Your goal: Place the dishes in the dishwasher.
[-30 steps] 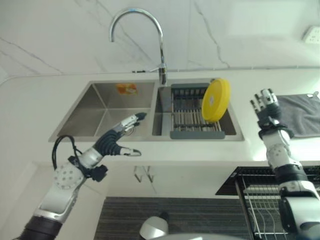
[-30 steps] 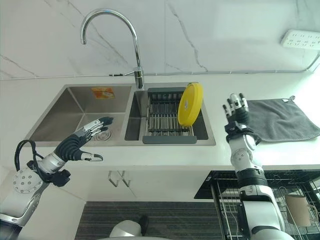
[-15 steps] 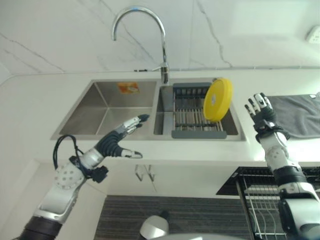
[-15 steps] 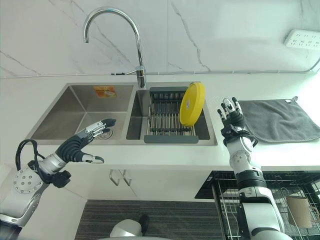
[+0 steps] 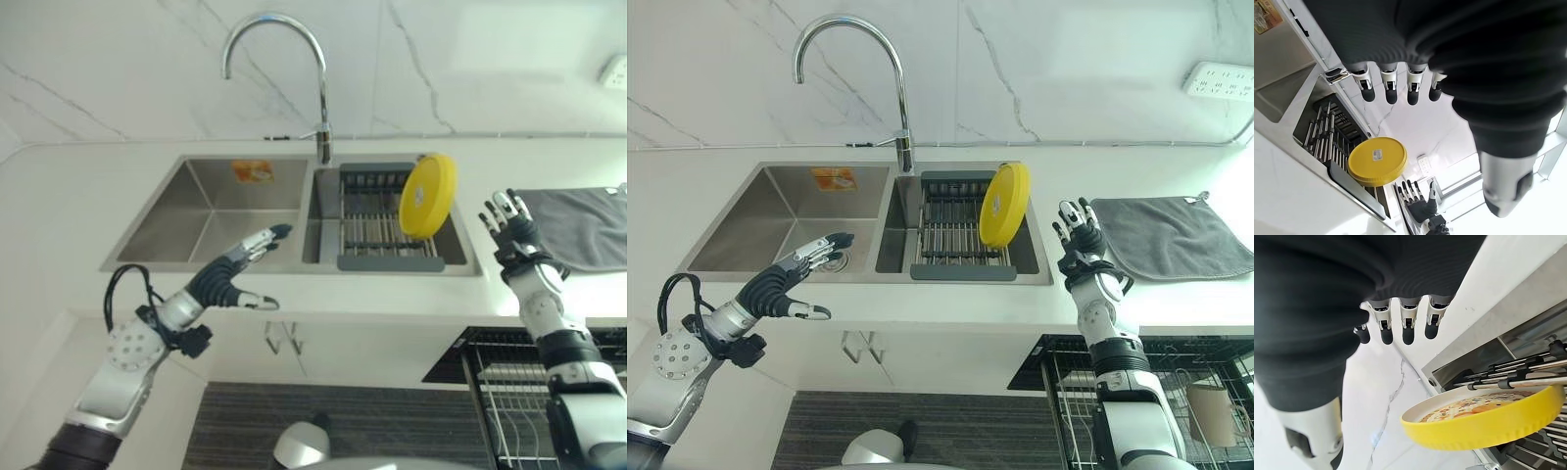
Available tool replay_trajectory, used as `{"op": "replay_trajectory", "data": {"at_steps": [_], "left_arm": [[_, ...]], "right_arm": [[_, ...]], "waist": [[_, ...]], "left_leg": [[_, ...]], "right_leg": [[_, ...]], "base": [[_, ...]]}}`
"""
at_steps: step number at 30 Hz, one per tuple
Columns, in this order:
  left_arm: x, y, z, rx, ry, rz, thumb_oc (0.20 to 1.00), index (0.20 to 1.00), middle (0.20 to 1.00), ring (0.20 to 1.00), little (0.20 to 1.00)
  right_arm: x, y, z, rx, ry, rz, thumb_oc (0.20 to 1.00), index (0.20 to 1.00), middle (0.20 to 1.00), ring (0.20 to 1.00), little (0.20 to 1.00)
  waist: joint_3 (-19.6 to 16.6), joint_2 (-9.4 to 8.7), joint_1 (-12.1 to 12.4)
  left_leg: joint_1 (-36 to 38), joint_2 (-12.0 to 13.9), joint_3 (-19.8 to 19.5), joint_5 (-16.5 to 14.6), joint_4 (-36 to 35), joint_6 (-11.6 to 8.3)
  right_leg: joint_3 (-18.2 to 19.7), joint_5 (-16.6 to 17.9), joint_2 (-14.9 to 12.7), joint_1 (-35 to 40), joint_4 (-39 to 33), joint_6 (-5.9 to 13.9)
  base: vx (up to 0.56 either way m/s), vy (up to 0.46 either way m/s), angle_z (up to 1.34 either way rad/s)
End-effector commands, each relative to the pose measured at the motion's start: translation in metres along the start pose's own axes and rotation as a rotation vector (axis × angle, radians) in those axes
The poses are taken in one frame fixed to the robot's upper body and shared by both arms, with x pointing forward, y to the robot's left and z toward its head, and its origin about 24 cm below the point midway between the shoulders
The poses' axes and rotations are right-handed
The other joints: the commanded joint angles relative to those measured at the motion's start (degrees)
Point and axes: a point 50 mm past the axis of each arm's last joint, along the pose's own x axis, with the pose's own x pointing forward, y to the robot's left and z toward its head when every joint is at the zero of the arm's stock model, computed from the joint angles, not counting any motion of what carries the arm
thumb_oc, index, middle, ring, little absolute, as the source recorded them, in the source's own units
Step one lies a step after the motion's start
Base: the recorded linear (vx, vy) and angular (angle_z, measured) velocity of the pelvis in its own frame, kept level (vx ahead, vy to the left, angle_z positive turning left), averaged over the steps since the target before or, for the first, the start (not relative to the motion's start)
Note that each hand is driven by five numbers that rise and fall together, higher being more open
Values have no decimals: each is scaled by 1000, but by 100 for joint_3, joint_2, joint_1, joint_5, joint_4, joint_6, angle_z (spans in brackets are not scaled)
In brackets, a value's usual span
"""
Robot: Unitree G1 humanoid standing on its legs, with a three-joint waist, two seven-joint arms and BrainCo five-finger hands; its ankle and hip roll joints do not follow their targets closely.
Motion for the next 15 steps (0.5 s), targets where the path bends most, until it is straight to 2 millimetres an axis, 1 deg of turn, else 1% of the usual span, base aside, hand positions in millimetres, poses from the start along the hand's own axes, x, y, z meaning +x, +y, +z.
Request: {"op": "replay_trajectory", "data": {"at_steps": [1, 11, 15], "left_arm": [[3, -5, 11, 7, -66, -42, 1000, 1000, 1000, 1000, 1000], [3, -7, 10, 3, -59, -49, 1000, 1000, 1000, 1000, 1000], [4, -7, 10, 1, -61, -59, 1000, 1000, 1000, 1000, 1000]], "right_arm": [[4, -1, 27, -153, -72, 18, 1000, 1000, 1000, 1000, 1000], [6, -2, 29, -170, -66, 16, 1000, 1000, 1000, 1000, 1000], [8, -5, 33, -150, -56, 6, 1000, 1000, 1000, 1000, 1000]], "waist": [[-366, 134, 107], [-363, 118, 142], [-344, 109, 199]], "left_leg": [[312, -83, 369, -726, 20, 202], [324, -136, 288, -746, 20, 233], [316, -170, 160, -752, 20, 257]], "right_leg": [[475, -204, 119, -383, 568, -80], [510, -218, 103, -387, 607, -68], [552, -248, 111, -405, 645, -81]], "base": [[13, 40, 2], [18, 20, 3], [37, 25, 9]]}}
